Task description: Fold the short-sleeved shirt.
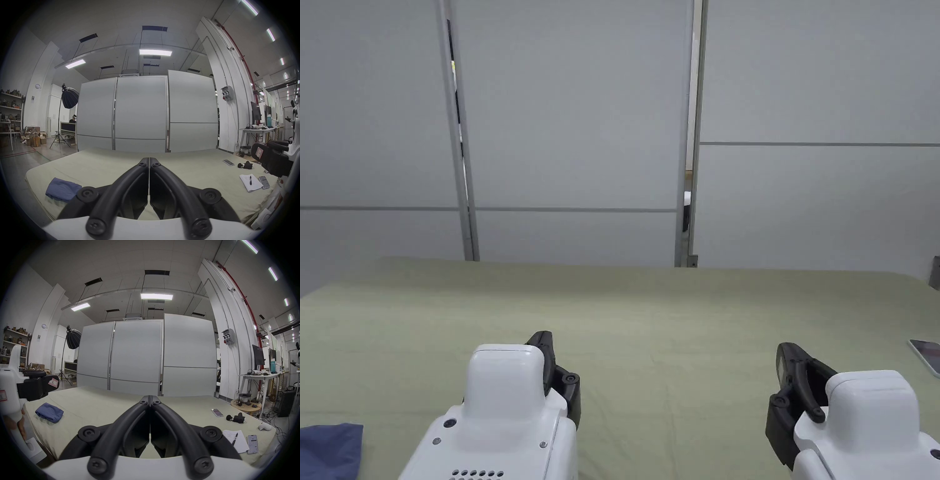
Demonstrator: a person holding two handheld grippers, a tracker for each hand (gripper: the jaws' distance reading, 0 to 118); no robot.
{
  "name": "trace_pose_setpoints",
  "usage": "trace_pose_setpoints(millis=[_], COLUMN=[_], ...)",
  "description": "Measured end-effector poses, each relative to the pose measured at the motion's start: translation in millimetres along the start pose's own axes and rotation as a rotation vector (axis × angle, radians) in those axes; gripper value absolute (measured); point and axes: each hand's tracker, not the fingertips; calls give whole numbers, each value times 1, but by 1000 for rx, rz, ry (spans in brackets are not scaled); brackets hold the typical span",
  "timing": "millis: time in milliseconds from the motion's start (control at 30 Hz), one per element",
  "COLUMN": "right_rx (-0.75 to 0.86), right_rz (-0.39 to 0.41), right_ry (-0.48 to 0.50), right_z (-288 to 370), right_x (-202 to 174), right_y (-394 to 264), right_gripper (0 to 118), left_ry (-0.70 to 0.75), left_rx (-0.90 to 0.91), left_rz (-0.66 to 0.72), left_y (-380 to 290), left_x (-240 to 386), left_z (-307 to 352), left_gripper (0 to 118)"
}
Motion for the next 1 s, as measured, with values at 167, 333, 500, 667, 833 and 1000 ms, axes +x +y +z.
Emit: trace_pose_setpoints(millis=[167, 333, 500, 667, 833, 1000], right_rx=[10, -65, 6, 3, 7, 9], right_rz=[5, 17, -1, 2, 0, 6], right_ry=[-4, -1, 4, -5, -17, -21], right_z=[1, -7, 13, 2, 4, 5], right_x=[-1, 0, -6, -1, 1, 0], right_y=[-1, 1, 12, -3, -2, -1], right_gripper=[2, 118, 118, 118, 118, 118], left_ry=[4, 2, -51, -22, -5, 16], left_rx=[11, 25, -31, -16, 11, 16], left_rz=[-8, 32, 34, 15, 37, 19], left_y=[-1, 1, 0, -4, -1, -2], left_x=[1, -5, -2, 1, -6, -5], left_z=[2, 7, 3, 9, 7, 7], left_gripper=[1, 118, 118, 118, 118, 118])
